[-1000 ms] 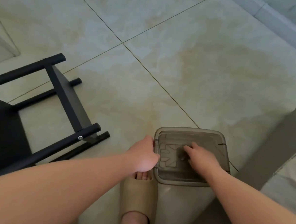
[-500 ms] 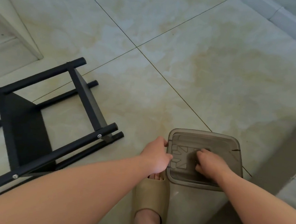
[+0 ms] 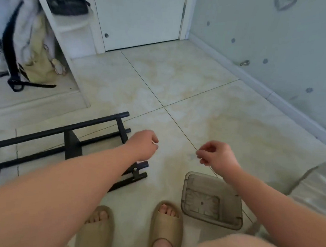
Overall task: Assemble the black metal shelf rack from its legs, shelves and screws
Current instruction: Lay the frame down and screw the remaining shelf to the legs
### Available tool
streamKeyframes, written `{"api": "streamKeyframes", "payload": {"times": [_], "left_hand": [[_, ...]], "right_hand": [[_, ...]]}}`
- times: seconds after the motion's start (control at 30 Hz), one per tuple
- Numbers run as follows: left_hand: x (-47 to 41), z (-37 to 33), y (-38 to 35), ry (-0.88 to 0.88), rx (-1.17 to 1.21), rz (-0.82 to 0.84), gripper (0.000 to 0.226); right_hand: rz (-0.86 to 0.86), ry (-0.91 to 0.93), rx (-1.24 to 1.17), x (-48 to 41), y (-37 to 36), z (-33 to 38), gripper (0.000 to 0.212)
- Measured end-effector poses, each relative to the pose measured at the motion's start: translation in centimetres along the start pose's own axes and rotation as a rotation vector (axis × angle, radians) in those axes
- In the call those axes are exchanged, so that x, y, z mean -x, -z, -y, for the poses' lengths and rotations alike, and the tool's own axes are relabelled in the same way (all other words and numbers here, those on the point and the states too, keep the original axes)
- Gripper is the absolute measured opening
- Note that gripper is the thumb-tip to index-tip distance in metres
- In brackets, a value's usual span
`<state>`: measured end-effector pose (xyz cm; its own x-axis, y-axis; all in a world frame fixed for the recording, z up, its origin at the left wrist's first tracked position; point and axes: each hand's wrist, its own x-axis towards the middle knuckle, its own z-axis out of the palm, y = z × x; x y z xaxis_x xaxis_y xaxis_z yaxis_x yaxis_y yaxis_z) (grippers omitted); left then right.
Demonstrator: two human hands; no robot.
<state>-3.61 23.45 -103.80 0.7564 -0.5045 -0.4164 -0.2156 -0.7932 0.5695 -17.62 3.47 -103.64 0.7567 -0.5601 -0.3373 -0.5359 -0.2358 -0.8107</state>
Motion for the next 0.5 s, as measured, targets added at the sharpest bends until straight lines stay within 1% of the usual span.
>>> {"api": "streamKeyframes", "payload": {"times": [0.1, 0.2, 0.27, 0.3, 0.37, 0.5], "left_hand": [[3.7, -0.3, 3.1, 0.002, 0.269, -0.095, 0.015], [9.3, -0.4, 5.6, -0.043, 0.464, -0.16, 0.011], [12.4, -0.3, 6.5, -0.07, 0.58, -0.191, 0.009], [13.7, -0.1, 6.7, -0.082, 0.622, -0.198, 0.009], [15.9, 0.4, 7.1, -0.103, 0.655, -0.22, 0.009], [18.7, 2.2, 8.0, -0.114, 0.588, -0.261, 0.008]], "right_hand": [[-0.026, 0.108, -0.078, 2.7, 0.8, 6.2, 0.016], [-0.038, 0.173, -0.231, 6.9, -0.1, 11.7, 0.018], [-0.013, 0.196, -0.339, 9.3, -1.5, 13.9, 0.014], [0.01, 0.198, -0.377, 10.5, -2.5, 14.3, 0.017], [0.047, 0.187, -0.404, 12.7, -4.3, 14.4, 0.023], [0.097, 0.172, -0.422, 15.5, -5.1, 14.1, 0.015]]}}
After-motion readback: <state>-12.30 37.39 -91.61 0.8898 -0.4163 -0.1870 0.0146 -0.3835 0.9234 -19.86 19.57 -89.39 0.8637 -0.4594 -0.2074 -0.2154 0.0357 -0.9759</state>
